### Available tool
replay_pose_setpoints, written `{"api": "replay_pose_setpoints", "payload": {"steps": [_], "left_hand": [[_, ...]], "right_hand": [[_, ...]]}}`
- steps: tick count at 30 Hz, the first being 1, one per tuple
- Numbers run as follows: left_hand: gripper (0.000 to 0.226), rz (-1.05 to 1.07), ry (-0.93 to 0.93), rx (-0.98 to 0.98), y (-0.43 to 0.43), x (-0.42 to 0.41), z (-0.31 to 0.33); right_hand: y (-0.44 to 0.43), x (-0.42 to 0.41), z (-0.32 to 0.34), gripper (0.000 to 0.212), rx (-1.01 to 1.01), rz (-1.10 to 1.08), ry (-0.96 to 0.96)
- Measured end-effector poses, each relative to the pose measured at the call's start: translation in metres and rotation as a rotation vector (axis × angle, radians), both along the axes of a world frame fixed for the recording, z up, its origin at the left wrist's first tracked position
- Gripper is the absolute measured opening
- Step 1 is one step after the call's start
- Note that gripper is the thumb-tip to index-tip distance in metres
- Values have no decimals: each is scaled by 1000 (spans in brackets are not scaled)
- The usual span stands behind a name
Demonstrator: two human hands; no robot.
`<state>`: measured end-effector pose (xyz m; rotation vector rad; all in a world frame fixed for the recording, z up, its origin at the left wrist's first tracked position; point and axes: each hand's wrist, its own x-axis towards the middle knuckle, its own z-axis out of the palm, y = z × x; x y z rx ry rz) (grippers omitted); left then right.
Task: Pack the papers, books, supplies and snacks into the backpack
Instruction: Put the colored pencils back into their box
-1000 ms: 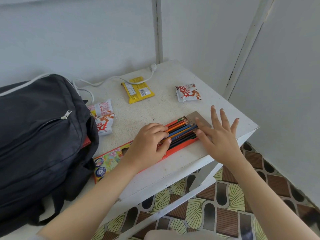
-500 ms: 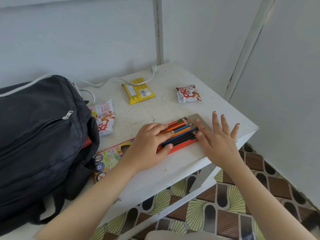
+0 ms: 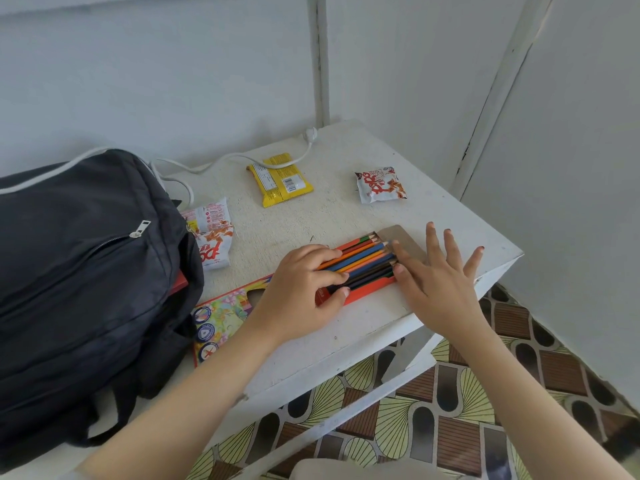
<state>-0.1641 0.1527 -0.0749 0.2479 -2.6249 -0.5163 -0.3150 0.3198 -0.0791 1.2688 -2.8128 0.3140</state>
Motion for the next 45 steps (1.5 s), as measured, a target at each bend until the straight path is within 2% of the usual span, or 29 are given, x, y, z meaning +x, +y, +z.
{"api": "replay_pose_setpoints", "payload": {"steps": [5, 8, 10, 16, 20, 24, 27, 33, 37, 40, 45], "left_hand": [[31, 24, 53, -7, 1, 4, 5], [49, 33, -51, -135, 0, 6, 5], [48, 16, -110, -174, 0, 7, 4], [48, 65, -84, -70, 2, 8, 4], [57, 60, -144, -85, 2, 8, 5], [52, -28, -215, -127, 0, 6, 4], [50, -36, -166, -65, 1, 4, 4], [50, -4, -102, -12, 1, 5, 4], [66, 16, -213, 1, 4, 5, 6], [63, 6, -344, -27, 4, 3, 8], [61, -16, -345, 1, 3, 4, 10]], "right_hand": [[-2, 2, 5, 68, -28, 20, -32], [-1, 4, 3, 71, -38, 0, -32], [-2, 4, 1, 70, -29, -13, -25], [-7, 2, 4, 64, -6, -1, -10], [-4, 0, 5, 62, 47, 12, 24], [-4, -4, 8, 65, 82, 39, 26], [-4, -1, 7, 70, 25, 28, -55], [-8, -1, 10, 70, -10, 36, -99], [-10, -6, 11, 70, 7, 64, -104], [-6, -8, 7, 63, -10, 76, -149], [-3, -6, 6, 69, -121, -40, -189]]}}
